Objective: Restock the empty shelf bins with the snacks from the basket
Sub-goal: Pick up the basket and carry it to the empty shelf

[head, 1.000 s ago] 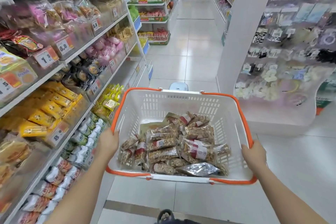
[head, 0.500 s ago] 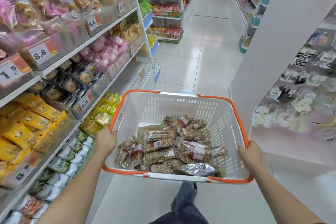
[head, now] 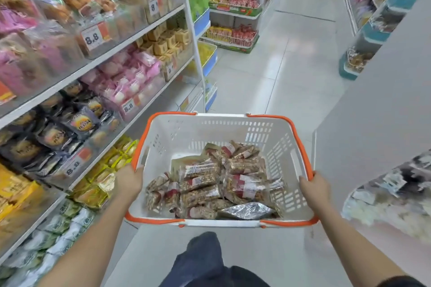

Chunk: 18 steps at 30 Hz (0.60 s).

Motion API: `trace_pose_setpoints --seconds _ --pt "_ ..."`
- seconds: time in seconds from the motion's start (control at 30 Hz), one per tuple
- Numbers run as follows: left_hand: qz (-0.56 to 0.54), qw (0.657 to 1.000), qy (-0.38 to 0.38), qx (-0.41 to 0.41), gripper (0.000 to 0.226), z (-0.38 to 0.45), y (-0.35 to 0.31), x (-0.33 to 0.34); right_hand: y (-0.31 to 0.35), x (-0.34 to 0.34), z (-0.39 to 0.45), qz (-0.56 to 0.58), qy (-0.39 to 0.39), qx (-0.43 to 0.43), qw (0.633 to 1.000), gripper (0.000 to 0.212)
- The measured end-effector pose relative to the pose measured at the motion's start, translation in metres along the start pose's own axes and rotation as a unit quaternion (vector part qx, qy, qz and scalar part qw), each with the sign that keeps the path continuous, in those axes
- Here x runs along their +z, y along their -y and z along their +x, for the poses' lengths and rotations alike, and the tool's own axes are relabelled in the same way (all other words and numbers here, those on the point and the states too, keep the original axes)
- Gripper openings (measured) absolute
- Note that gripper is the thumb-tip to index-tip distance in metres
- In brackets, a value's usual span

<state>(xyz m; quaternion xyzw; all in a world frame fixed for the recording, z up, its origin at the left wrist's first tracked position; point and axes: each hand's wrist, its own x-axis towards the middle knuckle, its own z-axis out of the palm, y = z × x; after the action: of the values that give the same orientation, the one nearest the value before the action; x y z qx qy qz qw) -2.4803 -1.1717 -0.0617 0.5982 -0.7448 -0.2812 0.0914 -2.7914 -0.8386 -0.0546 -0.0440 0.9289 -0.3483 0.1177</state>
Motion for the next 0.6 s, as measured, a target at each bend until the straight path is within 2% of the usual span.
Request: trace_pose_setpoints --seconds 0.3,0.47,0.6 --pt "-0.037 0.998 -0.011 -0.05 0.037 0.125 -0.069 0.06 0.072 0.062 0.159 -0.01 0.034 -0.011 0.999 0.007" --pt "-0.011 0.991 -0.007 -0.134 0.042 0.189 -0.101 0.088 0.135 0.097 0.259 -0.051 0.067 -0.026 0.996 0.007" --pt "-0.023 0.986 -0.003 -0.163 0.039 0.226 -0.124 0.098 0.174 0.121 0.322 -0.066 0.099 -0.044 0.992 0.009"
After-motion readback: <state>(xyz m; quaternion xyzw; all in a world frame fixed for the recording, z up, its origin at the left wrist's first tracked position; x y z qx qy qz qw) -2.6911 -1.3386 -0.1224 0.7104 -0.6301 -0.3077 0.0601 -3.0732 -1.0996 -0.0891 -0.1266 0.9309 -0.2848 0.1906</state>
